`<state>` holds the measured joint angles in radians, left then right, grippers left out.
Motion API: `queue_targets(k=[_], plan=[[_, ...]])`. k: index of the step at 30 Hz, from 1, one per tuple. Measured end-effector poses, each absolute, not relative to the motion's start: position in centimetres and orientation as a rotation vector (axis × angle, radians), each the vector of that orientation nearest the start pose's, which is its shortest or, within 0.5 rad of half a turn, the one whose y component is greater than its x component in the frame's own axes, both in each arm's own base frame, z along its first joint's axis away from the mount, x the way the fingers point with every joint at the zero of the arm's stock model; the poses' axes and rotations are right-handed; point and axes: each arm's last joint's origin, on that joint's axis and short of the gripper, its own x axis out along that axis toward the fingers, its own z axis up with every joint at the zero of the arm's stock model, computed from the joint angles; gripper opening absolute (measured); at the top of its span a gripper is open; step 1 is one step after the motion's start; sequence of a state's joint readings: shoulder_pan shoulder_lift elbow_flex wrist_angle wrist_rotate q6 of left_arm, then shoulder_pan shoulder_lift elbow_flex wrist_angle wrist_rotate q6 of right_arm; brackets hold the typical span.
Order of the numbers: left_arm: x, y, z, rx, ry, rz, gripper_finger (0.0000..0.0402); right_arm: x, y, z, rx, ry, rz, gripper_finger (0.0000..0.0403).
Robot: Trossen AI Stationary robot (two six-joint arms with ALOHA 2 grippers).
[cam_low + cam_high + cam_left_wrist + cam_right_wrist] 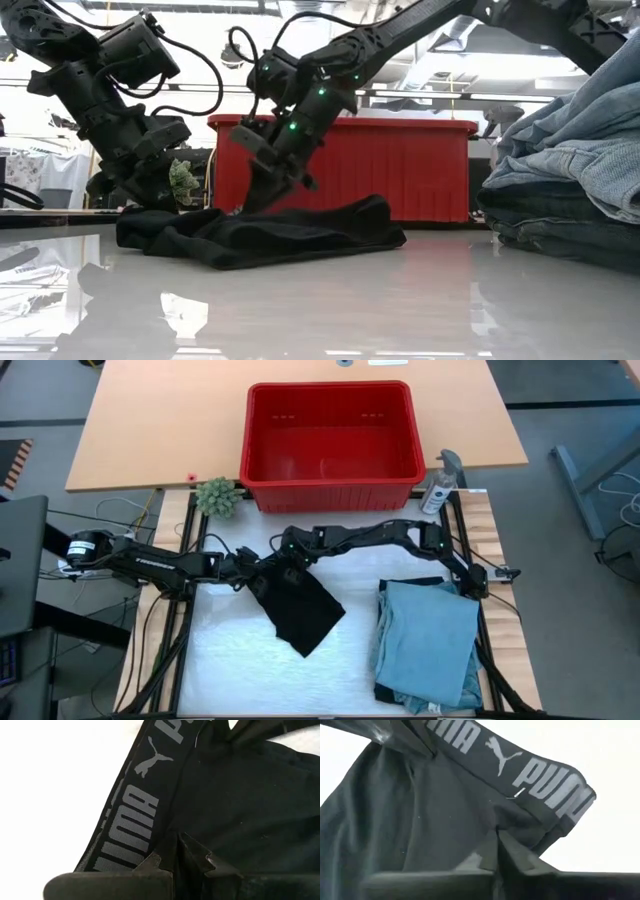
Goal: Fold Laundry from Bin
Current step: Fold the black boxer
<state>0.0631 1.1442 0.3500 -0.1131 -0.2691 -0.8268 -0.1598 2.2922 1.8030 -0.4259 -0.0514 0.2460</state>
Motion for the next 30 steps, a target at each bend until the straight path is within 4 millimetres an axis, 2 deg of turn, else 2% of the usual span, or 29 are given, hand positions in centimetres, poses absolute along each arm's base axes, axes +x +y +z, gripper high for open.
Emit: queue_targets(k=[2, 12, 15, 18, 21, 24, 27, 30], plan=[[18.3, 1.9, 13.6, -0.668, 0.721, 0.66, 0.0, 49.2, -8.1, 16.6, 0.324, 0.892, -0.216, 0.0019], [18.3, 1.9, 13.6, -0.668, 0.721, 0.661, 0.0, 49.7, -10.0, 19.3, 0.292, 0.823, -0.303, 0.0016], [18.3, 1.9, 13.6, -0.684, 0.717, 0.665, 0.0, 49.4, -10.8, 19.2, 0.308, 0.838, -0.294, 0.0035], [18.6, 1.8, 13.8, -0.688, 0.719, 0.585, 0.0, 48.9, -11.2, 19.8, 0.353, 0.854, -0.158, 0.0072], [19.3, 1.5, 14.4, -0.655, 0.73, 0.445, 0.0, 48.0, -10.7, 22.7, 0.351, 0.832, -0.054, 0.01], [20.0, 1.5, 15.4, -0.596, 0.715, 0.389, 0.0, 46.4, -9.7, 26.1, 0.283, 0.829, 0.005, 0.0114], [20.8, 1.5, 16.7, -0.528, 0.686, 0.327, 0.0, 44.1, -8.3, 28.9, 0.212, 0.884, 0.062, 0.012], [22.1, 1.0, 18.9, -0.47, 0.613, 0.118, 0.0008, 41.2, -6.2, 31.7, 0.172, 0.967, 0.135, 0.0122]])
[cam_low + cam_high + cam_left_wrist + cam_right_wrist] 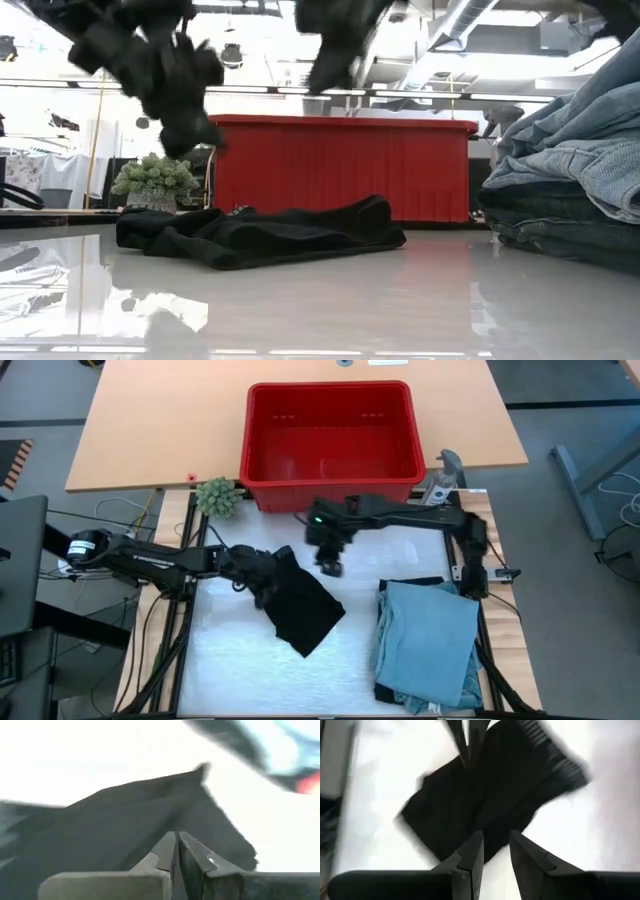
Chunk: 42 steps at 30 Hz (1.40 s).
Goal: Fold Laundry from Bin
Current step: Fold the black boxer
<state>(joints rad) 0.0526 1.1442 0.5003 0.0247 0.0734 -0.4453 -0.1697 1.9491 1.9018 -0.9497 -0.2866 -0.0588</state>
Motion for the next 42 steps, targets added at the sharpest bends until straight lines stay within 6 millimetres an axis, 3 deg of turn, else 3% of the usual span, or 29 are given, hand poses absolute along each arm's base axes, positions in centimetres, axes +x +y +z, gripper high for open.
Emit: queue_targets(k=[3, 5, 8, 11, 16, 22, 27, 30, 35, 42], plan=[[23.3, -0.6, 21.3, -0.417, 0.531, -0.15, 0.0029, 37.9, -3.9, 34.8, 0.175, 1.028, 0.175, 0.0122], [23.7, -1.9, 22.7, -0.339, 0.495, -0.233, 0.0048, 35.6, -2.2, 36.9, 0.19, 1.039, 0.19, 0.0122], [24.2, -3.6, 24.5, -0.261, 0.439, -0.266, 0.0072, 31.6, 0.3, 40.7, 0.238, 0.982, 0.203, 0.0122], [24.8, -4.8, 27.3, -0.132, 0.267, -0.342, 0.0083, 27.4, 2.4, 44.2, 0.302, 0.884, 0.208, 0.0122], [25.3, -5.0, 30.7, -0.043, 0.022, -0.189, 0.0084, 20.7, 4.9, 48.0, 0.39, 0.723, 0.09, 0.0123], [25.2, -6.0, 31.2, 0.364, 0.351, -0.405, 0.0104, 15.1, 7.1, 49.6, 0.448, 0.602, -0.02, 0.0123], [25.9, -7.7, 31.9, 0.46, 0.512, -0.556, 0.0155, 13.0, 8.4, 49.2, 0.494, 0.636, -0.051, 0.0123], [26.9, -9.1, 31.0, 0.457, 0.594, -0.632, 0.0201, 12.7, 9.4, 48.5, 0.479, 0.682, -0.076, 0.0123], [28.9, -12.0, 26.5, 0.637, 0.733, -0.631, 0.0265, 13.4, 11.3, 47.1, 0.382, 0.71, -0.115, 0.0123], [32.0, -13.6, 20.9, 0.622, 0.84, -0.574, 0.0281, 14.0, 12.9, 46.3, 0.338, 0.748, -0.12, 0.0123]])
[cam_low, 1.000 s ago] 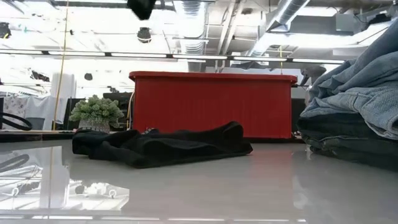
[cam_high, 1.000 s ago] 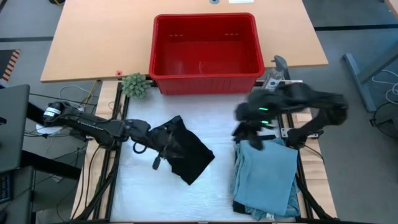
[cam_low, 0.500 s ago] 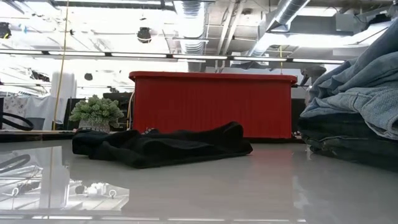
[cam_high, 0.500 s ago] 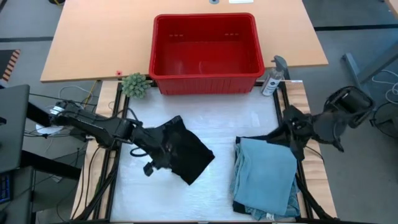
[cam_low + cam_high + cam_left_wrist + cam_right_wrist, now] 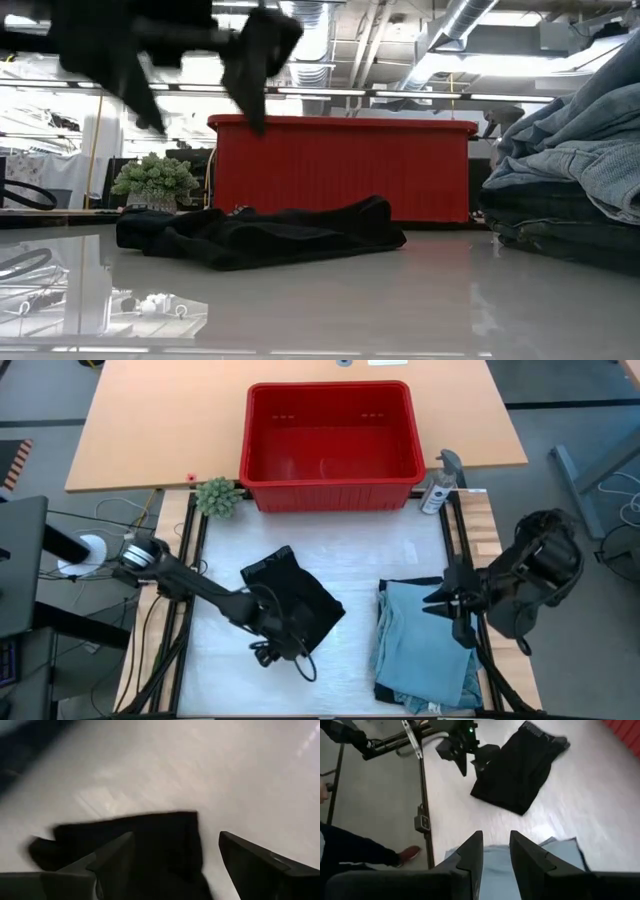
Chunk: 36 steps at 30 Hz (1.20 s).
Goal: Fold Laundry from Bin
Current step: Fold the black boxer
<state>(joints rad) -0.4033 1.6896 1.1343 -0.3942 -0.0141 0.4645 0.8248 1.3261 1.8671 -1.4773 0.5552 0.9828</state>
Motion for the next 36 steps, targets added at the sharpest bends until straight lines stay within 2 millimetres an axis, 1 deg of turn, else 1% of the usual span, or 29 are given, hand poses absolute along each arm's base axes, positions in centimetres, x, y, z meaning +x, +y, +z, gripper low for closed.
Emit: queue_targets(k=[3, 6, 7, 9, 11, 14, 17, 21, 24, 27, 31, 36], plan=[[32.4, -14.0, 18.6, 0.616, 0.91, -0.569, 0.0281, 14.1, 13.1, 46.0, 0.327, 0.768, -0.134, 0.0123], [32.5, -14.9, 17.7, 0.616, 0.912, -0.58, 0.0281, 14.0, 13.3, 45.7, 0.321, 0.788, -0.149, 0.0123], [32.4, -15.2, 17.6, 0.631, 0.908, -0.572, 0.0281, 13.9, 13.3, 45.6, 0.324, 0.796, -0.158, 0.0123], [32.4, -15.6, 17.7, 0.673, 0.881, -0.491, 0.0281, 13.8, 13.3, 45.5, 0.331, 0.803, -0.172, 0.0123], [32.8, -15.6, 17.8, 0.668, 0.835, -0.43, 0.0281, 13.7, 13.3, 45.5, 0.325, 0.795, -0.189, 0.0123], [32.7, -15.4, 17.5, 0.651, 0.853, -0.433, 0.0281, 13.6, 13.4, 45.5, 0.313, 0.78, -0.193, 0.0123], [32.7, -15.7, 17.1, 0.634, 0.865, -0.445, 0.0281, 13.6, 13.4, 45.5, 0.311, 0.778, -0.193, 0.0123], [32.7, -15.8, 17.2, 0.59, 0.86, -0.455, 0.0281, 13.6, 13.4, 45.5, 0.309, 0.779, -0.194, 0.0123], [32.7, -15.8, 17.2, 0.583, 0.864, -0.431, 0.0281, 13.6, 13.4, 45.5, 0.307, 0.779, -0.193, 0.0123], [33.0, -16.0, 16.4, 0.579, 0.85, -0.418, 0.0281, 13.6, 13.4, 45.5, 0.306, 0.779, -0.193, 0.0123], [33.0, -16.1, 14.6, 0.587, 0.902, -0.443, 0.0281, 13.6, 13.4, 45.5, 0.308, 0.779, -0.194, 0.0123], [33.3, -16.0, 13.8, 0.603, 0.919, -0.402, 0.0281, 13.6, 13.4, 45.5, 0.31, 0.779, -0.194, 0.0123]])
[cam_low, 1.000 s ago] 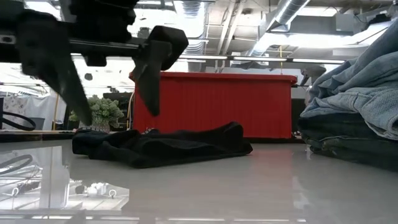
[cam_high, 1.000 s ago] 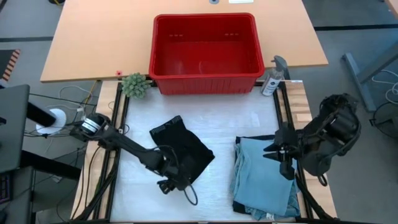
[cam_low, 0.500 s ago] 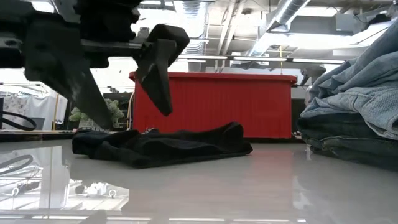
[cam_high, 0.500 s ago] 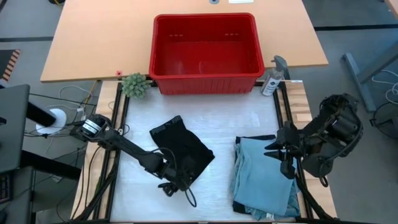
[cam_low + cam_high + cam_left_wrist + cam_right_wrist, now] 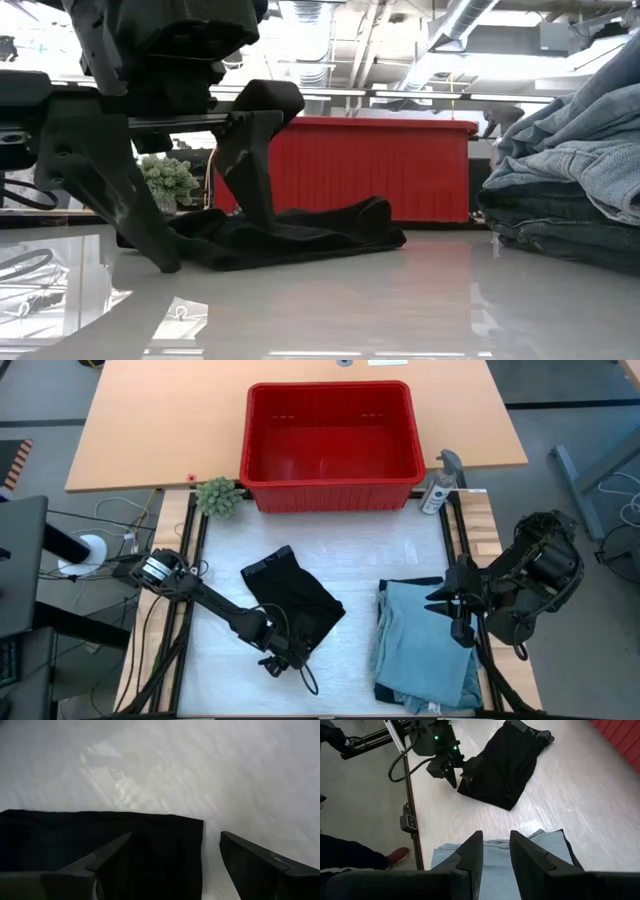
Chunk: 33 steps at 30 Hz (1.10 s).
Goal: Fold Laundry from Bin
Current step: Fold the black boxer
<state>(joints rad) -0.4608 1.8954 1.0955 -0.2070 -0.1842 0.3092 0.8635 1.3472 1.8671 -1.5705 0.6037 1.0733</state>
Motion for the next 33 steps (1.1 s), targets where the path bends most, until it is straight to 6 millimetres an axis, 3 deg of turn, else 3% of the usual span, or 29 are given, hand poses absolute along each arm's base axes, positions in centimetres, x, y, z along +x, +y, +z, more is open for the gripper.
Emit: queue_targets(k=[3, 7, 19, 23, 26, 33], plan=[[33.3, -15.4, 13.4, 0.565, 0.929, -0.401, 0.0273, 13.6, 13.4, 45.5, 0.314, 0.776, -0.192, 0.0123], [33.3, -15.0, 13.2, 0.501, 0.952, -0.367, 0.0232, 13.6, 13.4, 45.6, 0.317, 0.774, -0.191, 0.0123], [33.3, -14.7, 12.9, 0.425, 0.978, -0.312, 0.0018, 13.7, 13.4, 45.6, 0.321, 0.75, -0.202, 0.0123], [33.3, -14.7, 12.9, 0.41, 0.981, -0.298, 0.0004, 14.0, 13.0, 45.8, 0.298, 0.677, -0.273, 0.0123], [33.3, -14.7, 13.0, 0.389, 0.983, -0.275, 0.0002, 14.9, 12.0, 45.2, 0.295, 0.594, -0.421, 0.0118], [32.8, -15.7, 13.0, 0.369, 0.98, -0.247, 0.0001, 20.2, 9.7, 40.9, 0.168, 0.606, -0.592, 0.0068]])
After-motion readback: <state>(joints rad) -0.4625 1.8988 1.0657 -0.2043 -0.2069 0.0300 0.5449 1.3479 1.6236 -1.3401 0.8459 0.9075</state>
